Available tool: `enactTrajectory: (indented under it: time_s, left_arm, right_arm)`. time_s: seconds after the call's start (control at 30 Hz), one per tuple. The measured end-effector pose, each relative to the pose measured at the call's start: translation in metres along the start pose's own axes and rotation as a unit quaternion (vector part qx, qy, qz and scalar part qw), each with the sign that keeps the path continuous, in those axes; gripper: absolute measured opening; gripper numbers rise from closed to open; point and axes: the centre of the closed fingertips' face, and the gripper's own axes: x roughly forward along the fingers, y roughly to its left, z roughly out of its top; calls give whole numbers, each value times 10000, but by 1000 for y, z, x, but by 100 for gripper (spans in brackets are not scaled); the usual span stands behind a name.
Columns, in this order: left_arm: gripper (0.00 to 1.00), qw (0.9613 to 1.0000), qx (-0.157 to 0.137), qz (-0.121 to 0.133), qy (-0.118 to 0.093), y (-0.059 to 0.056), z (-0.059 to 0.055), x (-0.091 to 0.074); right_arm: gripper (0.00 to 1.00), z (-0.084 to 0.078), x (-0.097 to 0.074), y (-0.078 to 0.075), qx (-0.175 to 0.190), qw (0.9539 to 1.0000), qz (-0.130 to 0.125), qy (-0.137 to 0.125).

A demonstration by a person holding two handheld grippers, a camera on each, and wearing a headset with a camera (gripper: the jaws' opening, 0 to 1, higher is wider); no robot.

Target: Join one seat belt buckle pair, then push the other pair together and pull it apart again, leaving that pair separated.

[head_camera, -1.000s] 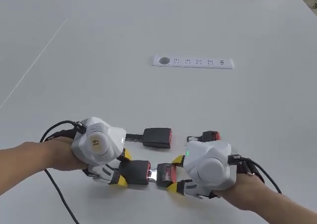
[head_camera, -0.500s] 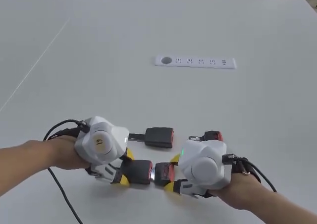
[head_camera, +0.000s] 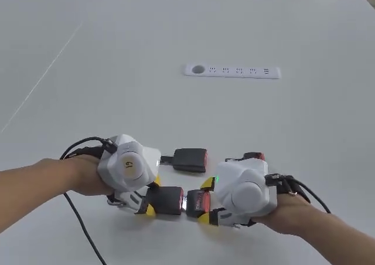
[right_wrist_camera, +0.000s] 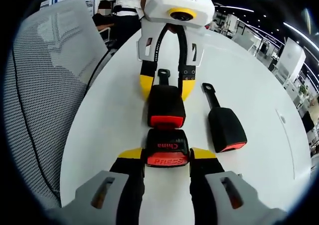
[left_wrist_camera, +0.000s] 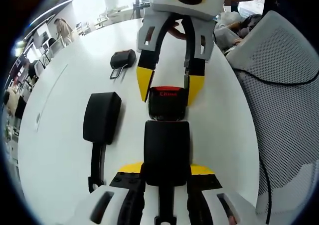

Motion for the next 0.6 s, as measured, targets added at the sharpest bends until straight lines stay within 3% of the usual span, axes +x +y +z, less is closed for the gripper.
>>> enactTrajectory:
  time_s: [0.37, 0.6]
  left_arm:
    - [32, 10000, 57, -9, -79, -2, 2, 0]
    - [32, 10000, -46, 40, -55, -2, 2, 1]
  right_arm:
    - [30, 0, -2, -1, -13, 9998, 28, -185]
    - [30, -2, 0, -1, 66, 9999, 6, -85]
